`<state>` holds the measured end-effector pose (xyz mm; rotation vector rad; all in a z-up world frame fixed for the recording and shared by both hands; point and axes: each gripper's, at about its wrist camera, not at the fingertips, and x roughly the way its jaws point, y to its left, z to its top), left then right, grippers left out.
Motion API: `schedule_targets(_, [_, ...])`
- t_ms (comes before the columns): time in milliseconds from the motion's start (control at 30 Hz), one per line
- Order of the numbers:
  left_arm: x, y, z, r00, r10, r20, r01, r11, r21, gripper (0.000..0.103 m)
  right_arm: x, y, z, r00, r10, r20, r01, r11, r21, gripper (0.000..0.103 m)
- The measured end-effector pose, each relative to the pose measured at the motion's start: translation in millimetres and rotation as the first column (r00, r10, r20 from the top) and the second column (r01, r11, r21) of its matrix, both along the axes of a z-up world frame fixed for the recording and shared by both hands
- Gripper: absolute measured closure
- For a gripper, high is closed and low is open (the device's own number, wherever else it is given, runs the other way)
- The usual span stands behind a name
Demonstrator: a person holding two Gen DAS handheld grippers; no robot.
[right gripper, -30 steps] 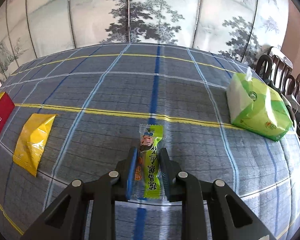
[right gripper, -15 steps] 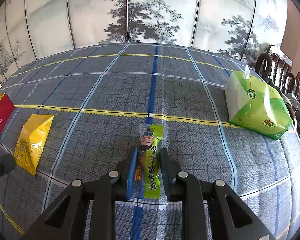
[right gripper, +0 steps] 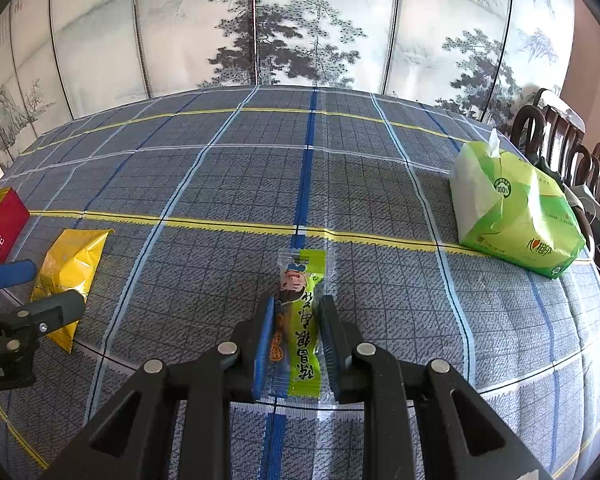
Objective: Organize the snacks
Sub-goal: 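Lower the left tool onto the yellow foil packet and grasp it, then carry the yellow foil packet into the gold tin with the left tool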
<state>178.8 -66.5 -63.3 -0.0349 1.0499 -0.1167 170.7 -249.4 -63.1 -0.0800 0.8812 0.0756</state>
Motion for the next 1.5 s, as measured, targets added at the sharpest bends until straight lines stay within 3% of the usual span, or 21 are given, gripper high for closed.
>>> schedule_targets(267, [-1.5,1.8,1.0,1.0,-0.014,0.017,0.014,1.0,0.023,0.046,0.0,-0.4,0.0,1.0,0.0,0.0,0.0,1.0,0.0,0.08])
schedule_targets(467, [-5.6,4.9,4.0,1.0,-0.022,0.016,0.021,0.999,0.026,0.056,0.2,0.1,-0.1,1.0,0.0,0.0,0.0,1.0,0.0,0.08])
schedule_targets(1033, [-39.3,18.7,20.2,1.0,-0.006,0.012,0.005,0.998,0.06,0.056,-0.1,-0.2,0.0,1.0,0.0,0.0,0.0,1.0,-0.001,0.08])
schedule_targets(1500, [-73.0,54.0,82.9,0.995,0.032,0.092,-0.04,0.996,0.081,0.056,-0.2,1.2,0.1,1.0,-0.001,0.001,0.001,1.0,-0.004,0.08])
